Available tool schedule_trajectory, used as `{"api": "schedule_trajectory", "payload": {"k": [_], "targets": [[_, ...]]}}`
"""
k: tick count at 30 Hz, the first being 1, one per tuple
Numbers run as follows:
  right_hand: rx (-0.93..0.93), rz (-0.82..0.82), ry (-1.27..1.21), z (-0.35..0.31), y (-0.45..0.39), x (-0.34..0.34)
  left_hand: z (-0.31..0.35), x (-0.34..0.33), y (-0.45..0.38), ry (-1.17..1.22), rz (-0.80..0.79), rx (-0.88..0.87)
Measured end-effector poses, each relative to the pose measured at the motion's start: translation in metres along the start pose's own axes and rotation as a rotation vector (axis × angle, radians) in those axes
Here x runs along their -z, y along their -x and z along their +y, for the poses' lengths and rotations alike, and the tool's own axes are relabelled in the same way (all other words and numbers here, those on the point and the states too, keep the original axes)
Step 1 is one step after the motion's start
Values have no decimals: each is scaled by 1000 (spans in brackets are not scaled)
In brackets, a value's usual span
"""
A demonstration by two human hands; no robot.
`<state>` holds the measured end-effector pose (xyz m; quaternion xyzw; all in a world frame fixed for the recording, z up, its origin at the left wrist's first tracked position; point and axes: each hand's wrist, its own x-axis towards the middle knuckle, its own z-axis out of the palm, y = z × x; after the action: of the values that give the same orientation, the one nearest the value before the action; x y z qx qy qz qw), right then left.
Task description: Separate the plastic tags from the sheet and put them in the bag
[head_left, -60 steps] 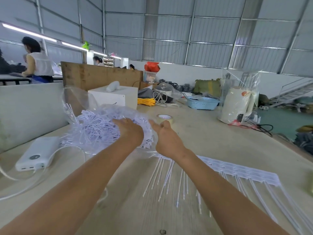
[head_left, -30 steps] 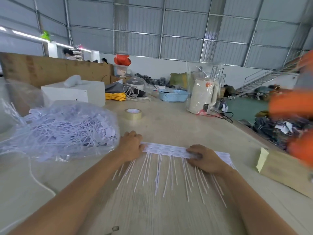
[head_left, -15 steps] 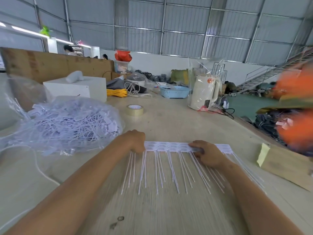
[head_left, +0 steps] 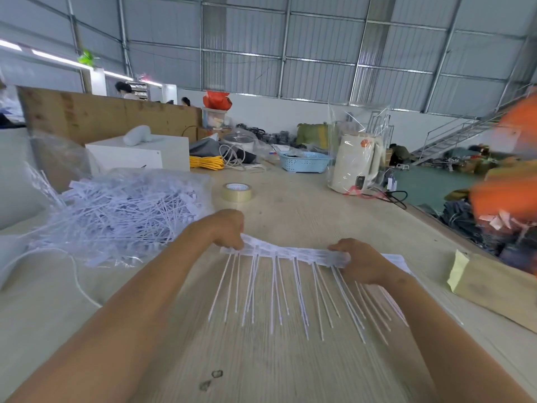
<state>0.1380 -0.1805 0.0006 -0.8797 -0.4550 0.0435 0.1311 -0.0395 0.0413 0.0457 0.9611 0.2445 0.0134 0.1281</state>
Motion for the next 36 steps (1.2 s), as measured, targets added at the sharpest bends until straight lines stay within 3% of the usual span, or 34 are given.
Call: {"api": "schedule_trajectory", "payload": {"k": [4,8,11,16,19,25,28,32,36], "targets": [[139,231,-258,-44,-6,5,5,8,5,509,85,-147],[322,176,-433,-94,-18,-1,12,-1,1,726,119,-261],[323,124,-575,-104,-27,-2,4,-8,-2,866,36,-210],[266,130,-677,-101,-35,-14,-5,-13,-5,1345,-59,-43],[228,133,-701,-100,-37,-24,-7,-24,-8,1225,1,7],[210,85,-754,-104,-38,-33,-5,-40,-10,1227,49,71],[177,129,-708,-105,-39,-34,-3,-43,-9,1173,-5,113],[112,219,-735,-106,-43,-37,5,-47,-12,1086,170,88],[144,319,-586,-110,-43,-42,8,-43,-13,985,179,146]]}}
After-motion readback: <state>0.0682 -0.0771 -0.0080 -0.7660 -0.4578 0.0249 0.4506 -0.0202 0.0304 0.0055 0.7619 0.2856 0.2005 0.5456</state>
